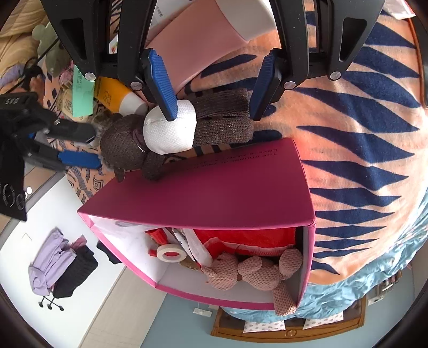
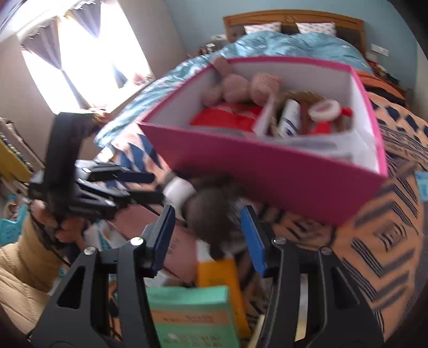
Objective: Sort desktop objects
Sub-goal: 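Lower both grippers onto the brown knitted monkey plush in the pile, then close both grippers on the brown knitted monkey plush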
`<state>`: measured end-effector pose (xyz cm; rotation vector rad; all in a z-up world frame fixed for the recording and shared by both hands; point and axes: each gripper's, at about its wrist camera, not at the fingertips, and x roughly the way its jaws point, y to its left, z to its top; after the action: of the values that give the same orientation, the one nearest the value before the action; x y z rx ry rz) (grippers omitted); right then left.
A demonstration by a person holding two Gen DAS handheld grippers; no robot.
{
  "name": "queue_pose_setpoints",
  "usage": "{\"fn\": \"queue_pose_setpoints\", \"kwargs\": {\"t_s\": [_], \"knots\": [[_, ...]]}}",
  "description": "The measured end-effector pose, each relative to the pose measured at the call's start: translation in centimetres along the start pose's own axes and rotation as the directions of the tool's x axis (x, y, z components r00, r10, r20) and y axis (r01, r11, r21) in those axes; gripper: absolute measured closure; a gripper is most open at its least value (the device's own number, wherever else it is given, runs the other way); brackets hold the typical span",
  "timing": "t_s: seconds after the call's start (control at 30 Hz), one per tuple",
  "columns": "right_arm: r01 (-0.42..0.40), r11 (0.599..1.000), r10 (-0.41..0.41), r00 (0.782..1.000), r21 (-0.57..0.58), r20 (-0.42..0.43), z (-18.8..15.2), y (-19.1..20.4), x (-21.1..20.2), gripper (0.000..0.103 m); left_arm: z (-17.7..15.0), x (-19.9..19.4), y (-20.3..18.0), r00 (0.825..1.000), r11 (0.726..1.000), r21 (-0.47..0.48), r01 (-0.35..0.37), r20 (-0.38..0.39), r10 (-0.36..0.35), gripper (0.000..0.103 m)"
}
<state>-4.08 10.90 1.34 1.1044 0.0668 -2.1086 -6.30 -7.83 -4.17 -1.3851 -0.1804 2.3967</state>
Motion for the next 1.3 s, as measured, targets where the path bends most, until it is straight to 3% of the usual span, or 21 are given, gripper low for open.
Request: {"fn": "queue_pose_setpoints", "kwargs": {"t_s": [0.1, 0.43, 0.57, 0.73, 0.93, 1.07, 1.17, 1.3], "knots": [[-0.007, 0.999, 0.008, 1.000, 0.040, -0.024, -0.2, -0.7, 1.1, 0.050, 0.3, 0.5, 0.3, 1.000, 1.000, -0.017, 0.008, -0.022, -0.009, 0.032], [0.018, 0.998, -0.016, 0.999, 0.068, -0.033, 0.4, -1.8, 3.0, 0.049, 0.5, 2.0, 0.2, 0.994, 0.996, -0.040, 0.076, -0.079, -0.079, 0.026], [0.005, 0.997, -0.001, 0.999, 0.074, -0.044, 0.7, -2.0, 3.8, 0.046, 0.7, 2.1, -0.3, 0.991, 0.994, -0.035, 0.101, -0.079, -0.104, 0.027], [-0.013, 0.998, 0.015, 0.999, 0.061, -0.035, 0.6, -1.6, 4.1, 0.048, 0.8, 2.3, -0.9, 0.986, 0.989, -0.049, 0.140, -0.086, -0.143, 0.041], [-0.026, 0.998, 0.026, 1.000, 0.054, -0.008, 0.4, -1.4, 3.3, 0.052, 1.0, 0.9, -2.2, 0.991, 0.992, -0.029, 0.124, -0.049, -0.125, 0.044], [-0.043, 0.999, 0.042, 0.999, 0.032, 0.018, 0.5, -0.8, 2.7, 0.064, 1.2, -0.2, -3.1, 0.995, 0.995, 0.002, 0.102, -0.013, -0.102, 0.045], [-0.032, 0.999, 0.032, 0.999, 0.034, 0.004, 0.5, -0.8, 3.0, 0.063, 1.2, 0.0, -2.9, 0.997, 0.997, -0.002, 0.076, -0.021, -0.076, 0.045], [-0.084, 0.988, 0.090, 0.995, 0.126, -0.041, 0.2, -2.1, 4.3, 0.049, 1.0, 0.2, -1.7, 0.997, 0.997, -0.032, 0.066, -0.035, -0.067, 0.042]]}}
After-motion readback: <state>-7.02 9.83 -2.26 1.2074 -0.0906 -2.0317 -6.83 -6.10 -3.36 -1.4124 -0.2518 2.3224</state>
